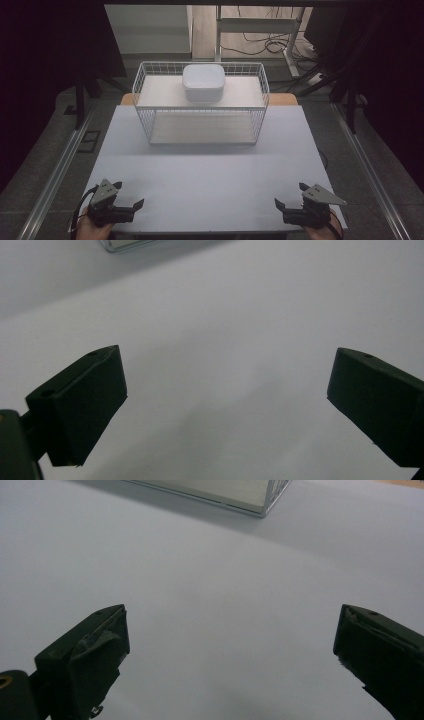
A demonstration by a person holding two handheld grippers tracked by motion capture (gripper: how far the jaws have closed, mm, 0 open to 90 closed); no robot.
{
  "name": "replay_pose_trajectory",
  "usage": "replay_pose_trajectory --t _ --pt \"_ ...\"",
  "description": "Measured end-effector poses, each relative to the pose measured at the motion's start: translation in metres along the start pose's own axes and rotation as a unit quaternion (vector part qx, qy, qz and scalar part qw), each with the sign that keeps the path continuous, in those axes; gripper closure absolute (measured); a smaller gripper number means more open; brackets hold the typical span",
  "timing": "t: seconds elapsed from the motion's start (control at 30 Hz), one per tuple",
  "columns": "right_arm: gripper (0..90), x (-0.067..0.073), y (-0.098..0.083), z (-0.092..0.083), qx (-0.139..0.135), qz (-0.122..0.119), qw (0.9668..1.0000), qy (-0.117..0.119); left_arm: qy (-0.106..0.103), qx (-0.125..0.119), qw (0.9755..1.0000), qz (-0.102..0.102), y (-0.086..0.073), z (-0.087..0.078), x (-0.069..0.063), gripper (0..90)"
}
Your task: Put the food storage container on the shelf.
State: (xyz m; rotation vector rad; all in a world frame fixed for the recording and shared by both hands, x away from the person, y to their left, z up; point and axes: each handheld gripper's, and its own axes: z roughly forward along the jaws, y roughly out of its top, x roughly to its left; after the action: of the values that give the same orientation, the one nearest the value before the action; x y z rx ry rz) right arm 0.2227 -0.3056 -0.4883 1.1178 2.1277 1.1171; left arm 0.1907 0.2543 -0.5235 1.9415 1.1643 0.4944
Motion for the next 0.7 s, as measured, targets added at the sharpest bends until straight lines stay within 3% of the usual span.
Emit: replay_pose_trajectory --t 0.2,0.4,0.7 --pt "1.1 -0.0015 -0.0049 0.0005 0.017 0.007 0.9998 0.003 -0.001 0.003 1.0 -0.003 -0.001 0.0013 0.001 2.2" --pt "0.9 -0.0022 -0.0103 0.0029 0.041 0.014 0.999 0.01 -0.004 0.004 0.9997 -0.022 -0.0016 0.0017 0.0046 2.3" --pt "1.1 -0.0034 -0.0107 0.0038 0.046 0.023 0.9987 0.008 -0.001 0.016 0.9995 -0.029 -0.0009 0.0046 0.0055 3.2"
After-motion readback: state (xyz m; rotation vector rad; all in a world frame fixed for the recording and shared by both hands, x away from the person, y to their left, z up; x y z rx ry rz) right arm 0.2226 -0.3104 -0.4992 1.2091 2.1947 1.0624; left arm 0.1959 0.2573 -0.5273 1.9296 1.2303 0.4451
